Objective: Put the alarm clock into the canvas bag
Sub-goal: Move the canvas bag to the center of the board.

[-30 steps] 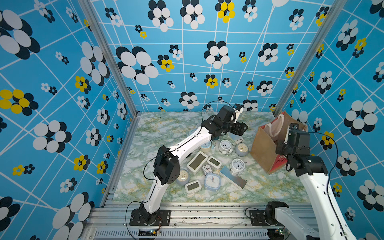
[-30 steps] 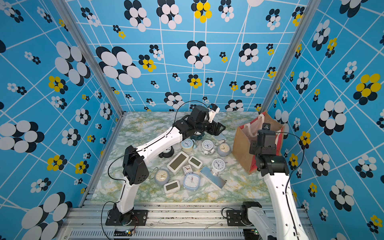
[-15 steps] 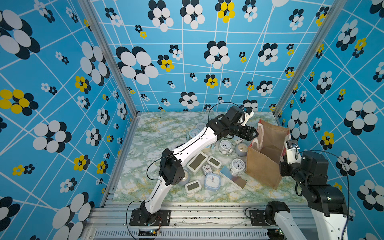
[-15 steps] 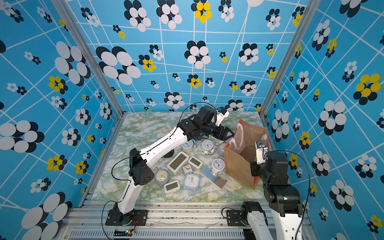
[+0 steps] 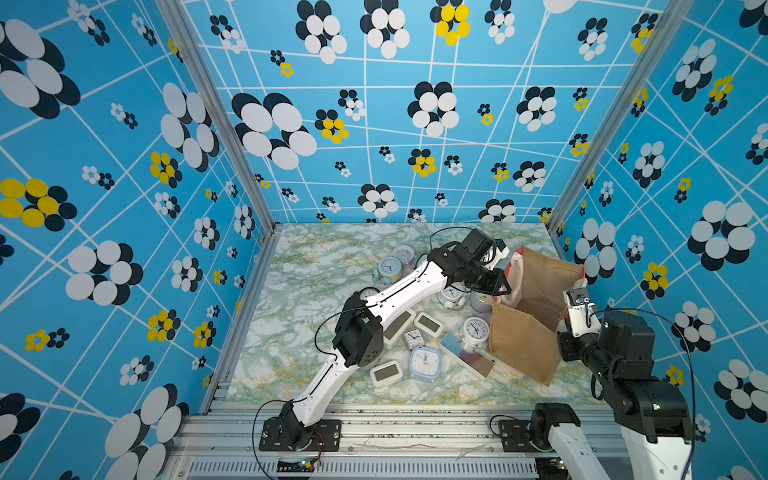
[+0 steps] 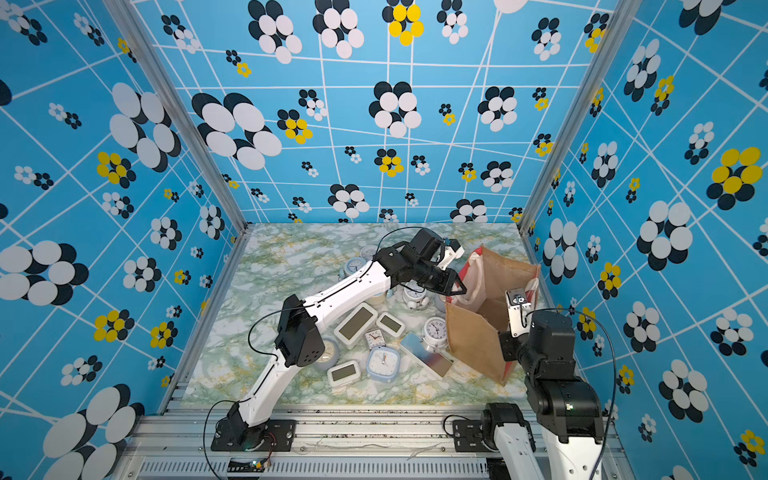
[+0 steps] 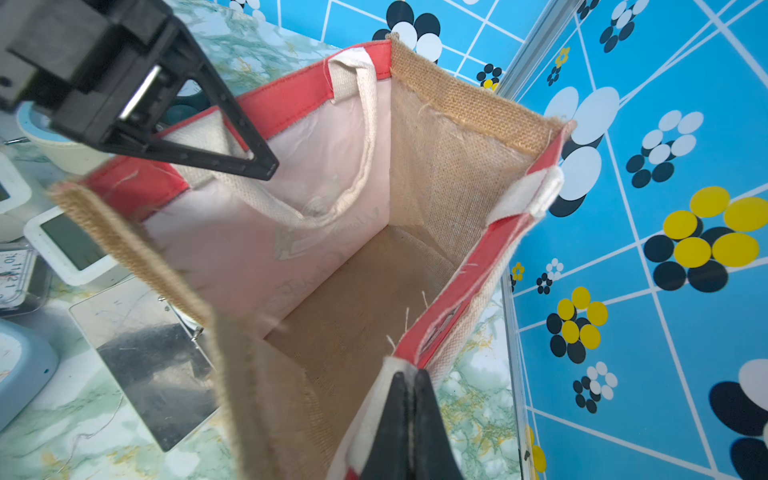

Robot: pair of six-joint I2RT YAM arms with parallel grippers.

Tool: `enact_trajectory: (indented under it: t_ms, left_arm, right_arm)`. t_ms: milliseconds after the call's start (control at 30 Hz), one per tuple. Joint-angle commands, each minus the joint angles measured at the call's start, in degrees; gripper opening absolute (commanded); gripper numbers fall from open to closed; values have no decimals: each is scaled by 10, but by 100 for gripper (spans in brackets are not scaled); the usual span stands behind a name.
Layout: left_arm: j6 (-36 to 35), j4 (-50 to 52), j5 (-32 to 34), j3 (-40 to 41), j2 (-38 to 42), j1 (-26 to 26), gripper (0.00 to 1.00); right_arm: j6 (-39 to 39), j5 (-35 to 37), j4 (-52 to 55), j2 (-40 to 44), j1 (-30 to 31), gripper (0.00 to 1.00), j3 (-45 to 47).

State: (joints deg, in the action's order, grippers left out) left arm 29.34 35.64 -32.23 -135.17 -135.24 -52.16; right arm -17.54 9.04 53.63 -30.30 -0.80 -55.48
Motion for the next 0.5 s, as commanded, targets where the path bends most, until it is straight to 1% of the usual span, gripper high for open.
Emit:
enact_trajectory:
  t_ms: [0, 100, 267, 367, 400, 433, 467]
  left_arm:
    - [6, 8, -30, -11, 3, -8, 1]
    - [17, -3, -30, 18, 24, -16, 0]
    - [52, -57, -28, 78, 63, -33, 0]
    - [58, -56, -1, 93, 79, -37, 0]
    - [58, -57, 11, 100, 84, -37, 0]
    - [59, -59, 28, 110, 91, -36, 0]
    - [59, -61, 44, 119, 95, -36, 0]
  right_arm:
    - [34, 51, -67, -1, 1, 0, 26]
    - [73, 117, -115, -23, 1, 0, 41]
    - [121, 252, -180, -76, 2, 0, 48]
    - [145, 270, -192, -108, 1, 0, 37]
    - [158, 266, -188, -115, 1, 8, 30]
    - [174, 257, -181, -121, 1, 35, 21]
    - [187, 243, -171, -125, 1, 58, 12]
